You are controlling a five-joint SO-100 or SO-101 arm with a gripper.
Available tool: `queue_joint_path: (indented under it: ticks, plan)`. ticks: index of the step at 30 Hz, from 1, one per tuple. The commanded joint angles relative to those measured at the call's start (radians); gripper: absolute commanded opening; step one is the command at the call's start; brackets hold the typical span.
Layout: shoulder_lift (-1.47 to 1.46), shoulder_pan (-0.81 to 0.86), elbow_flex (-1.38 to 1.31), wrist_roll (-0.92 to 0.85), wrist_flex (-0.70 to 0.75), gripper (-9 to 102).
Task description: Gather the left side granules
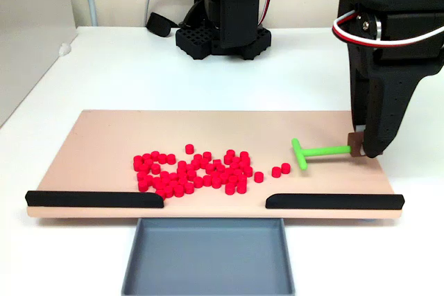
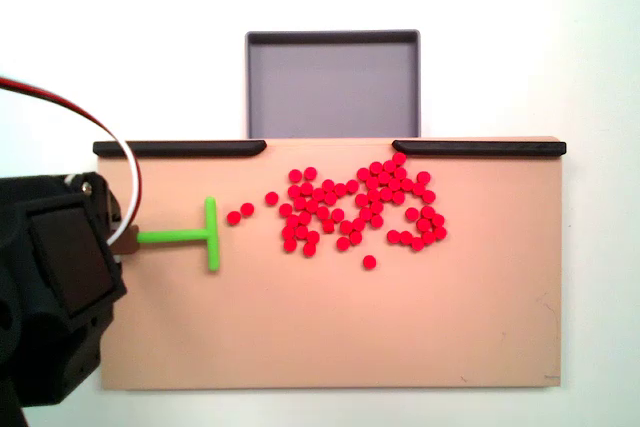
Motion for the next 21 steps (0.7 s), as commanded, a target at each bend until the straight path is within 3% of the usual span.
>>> queue_joint_path:
  ticks: [1,21]
  plan:
    - [0.002,0.012,-0.034,-0.011,-0.006,0]
    - [-0.077,0.02,-0.1,-0.011,0.005,0]
